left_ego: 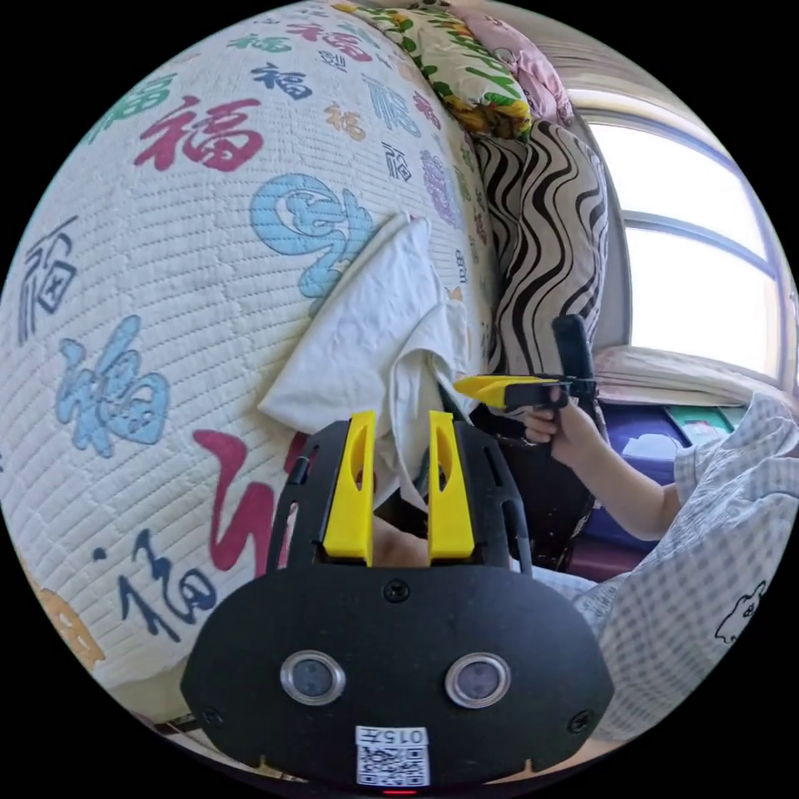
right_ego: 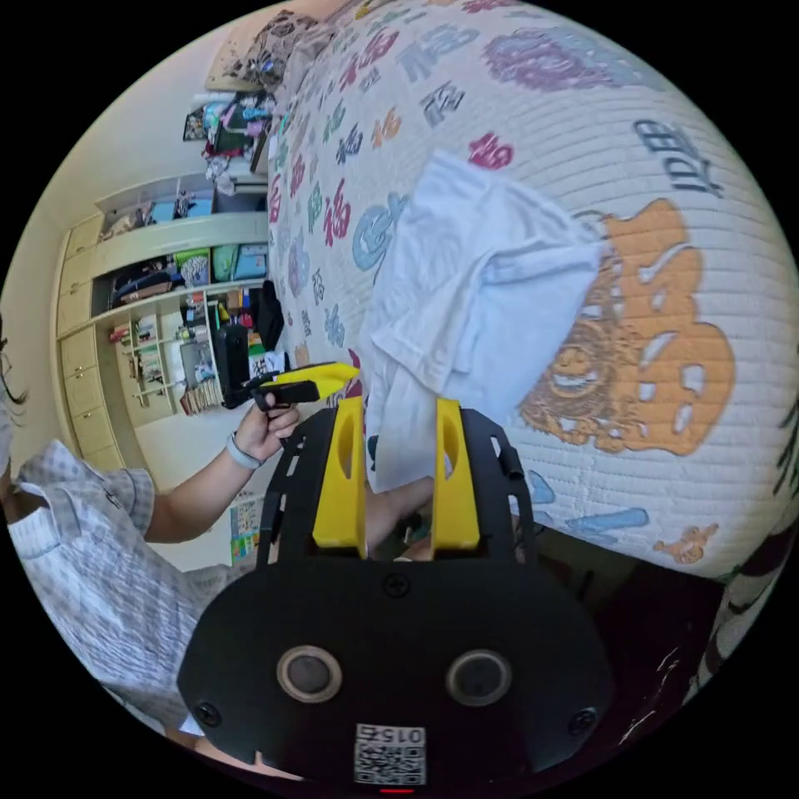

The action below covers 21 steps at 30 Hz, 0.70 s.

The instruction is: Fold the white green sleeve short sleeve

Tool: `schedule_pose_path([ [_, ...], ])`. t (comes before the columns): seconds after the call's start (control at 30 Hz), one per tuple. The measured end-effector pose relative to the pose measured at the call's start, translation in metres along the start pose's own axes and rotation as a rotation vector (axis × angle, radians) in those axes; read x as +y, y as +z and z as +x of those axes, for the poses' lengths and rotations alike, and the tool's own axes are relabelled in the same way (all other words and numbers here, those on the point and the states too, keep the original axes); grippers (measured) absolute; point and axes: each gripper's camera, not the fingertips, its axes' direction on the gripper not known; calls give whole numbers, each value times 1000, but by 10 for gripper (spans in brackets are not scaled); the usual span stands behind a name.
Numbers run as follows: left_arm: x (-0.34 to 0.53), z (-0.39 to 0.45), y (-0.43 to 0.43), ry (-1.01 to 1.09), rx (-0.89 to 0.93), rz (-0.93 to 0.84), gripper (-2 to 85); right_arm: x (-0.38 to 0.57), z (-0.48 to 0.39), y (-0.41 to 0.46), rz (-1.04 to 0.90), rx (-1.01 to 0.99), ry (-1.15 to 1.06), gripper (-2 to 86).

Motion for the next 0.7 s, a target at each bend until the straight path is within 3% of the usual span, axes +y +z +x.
schedule_pose_path([
  [0.13,-21,-2,35,30,-104,-51,82,-3,-2,10,-57,76,32,61],
  [0.2,-32,-16,45,5,-105,-71,32,12,4,-12,-14,68,71,11],
  [0.33,-36,-32,34,6,-29,-38,-2,46,12,-56,41,46,99,-2],
  [0.57,-7,-47,-35,-61,29,158,-8,117,15,-139,197,115,186,-6],
  [0.7,20,-59,-65,-101,78,289,-8,148,22,-158,264,49,257,-6],
])
